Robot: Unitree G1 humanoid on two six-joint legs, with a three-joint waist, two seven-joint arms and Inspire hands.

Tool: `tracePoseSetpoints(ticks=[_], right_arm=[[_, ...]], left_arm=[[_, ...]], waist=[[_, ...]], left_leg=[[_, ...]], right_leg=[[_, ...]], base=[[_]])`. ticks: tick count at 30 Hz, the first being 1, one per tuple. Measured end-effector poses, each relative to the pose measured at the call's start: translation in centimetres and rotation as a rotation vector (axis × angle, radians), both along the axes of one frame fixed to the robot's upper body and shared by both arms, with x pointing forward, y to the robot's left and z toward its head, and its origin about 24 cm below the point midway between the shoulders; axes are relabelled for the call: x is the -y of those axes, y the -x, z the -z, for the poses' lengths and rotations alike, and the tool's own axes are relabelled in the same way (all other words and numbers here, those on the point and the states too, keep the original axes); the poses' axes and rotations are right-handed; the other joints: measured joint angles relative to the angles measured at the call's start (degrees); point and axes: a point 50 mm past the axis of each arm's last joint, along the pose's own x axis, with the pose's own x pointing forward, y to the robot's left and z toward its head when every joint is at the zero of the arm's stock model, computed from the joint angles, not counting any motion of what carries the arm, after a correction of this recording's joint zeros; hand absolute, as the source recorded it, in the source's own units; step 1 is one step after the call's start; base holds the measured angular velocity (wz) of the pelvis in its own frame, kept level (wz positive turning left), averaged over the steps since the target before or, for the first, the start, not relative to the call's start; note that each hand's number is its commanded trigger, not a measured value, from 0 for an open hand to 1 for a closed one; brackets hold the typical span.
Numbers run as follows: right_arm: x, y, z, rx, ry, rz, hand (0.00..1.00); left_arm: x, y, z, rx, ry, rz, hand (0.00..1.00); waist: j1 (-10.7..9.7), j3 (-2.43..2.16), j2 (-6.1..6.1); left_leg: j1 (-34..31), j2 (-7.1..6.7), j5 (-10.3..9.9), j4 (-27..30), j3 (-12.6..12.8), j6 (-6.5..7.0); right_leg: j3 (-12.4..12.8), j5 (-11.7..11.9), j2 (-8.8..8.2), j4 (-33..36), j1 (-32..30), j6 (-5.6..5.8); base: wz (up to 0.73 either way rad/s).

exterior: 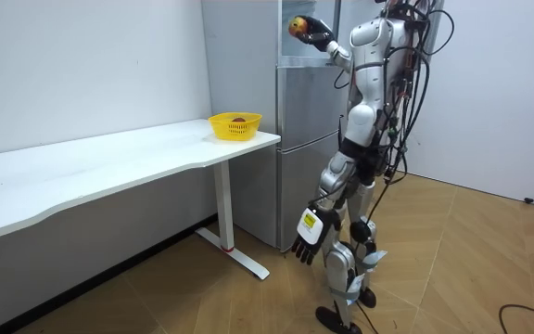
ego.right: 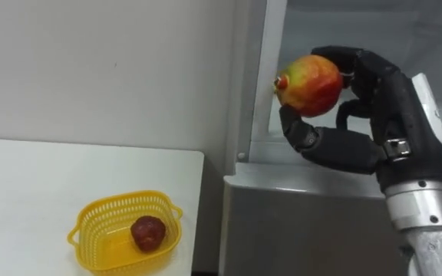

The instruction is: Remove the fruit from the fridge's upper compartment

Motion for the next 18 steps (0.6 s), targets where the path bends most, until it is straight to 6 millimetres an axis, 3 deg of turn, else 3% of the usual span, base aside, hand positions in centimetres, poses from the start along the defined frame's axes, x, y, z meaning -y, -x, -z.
tracePoseSetpoints(ticks=[6, 11, 18], right_arm=[[-3.7, 1.8, 0.8, 0.036, 0.082, -0.100, 1.00], [-5.3, 2.7, 0.2, 0.104, 0.129, -0.138, 1.00], [-7.8, 3.1, 0.9, 0.090, 0.216, -0.244, 1.00]], left_arm=[[1.1, 0.0, 0.5, -0.031, 0.035, 0.023, 0.00], [1.4, -0.4, 0.7, -0.022, 0.050, 0.034, 0.00], [1.7, -0.4, 0.8, -0.020, 0.063, 0.046, 0.00]], waist=[[0.52, -0.18, 0.67], [1.48, -0.31, 1.25], [3.48, -0.40, 0.82]], left_leg=[[0.47, 0.66, 0.00, -0.53, 1.84, -0.01], [0.10, 0.87, 0.00, -0.87, 2.69, -0.03], [-0.20, 0.85, 0.00, -0.85, 3.18, -0.03]], right_leg=[[1.46, 0.07, 0.26, 0.28, -0.66, -0.10], [2.42, 0.08, 0.34, 1.09, -1.93, -0.12], [2.14, 0.10, 0.34, 1.20, -2.32, -0.14]], base=[[-0.16], [-0.09], [-0.03]])
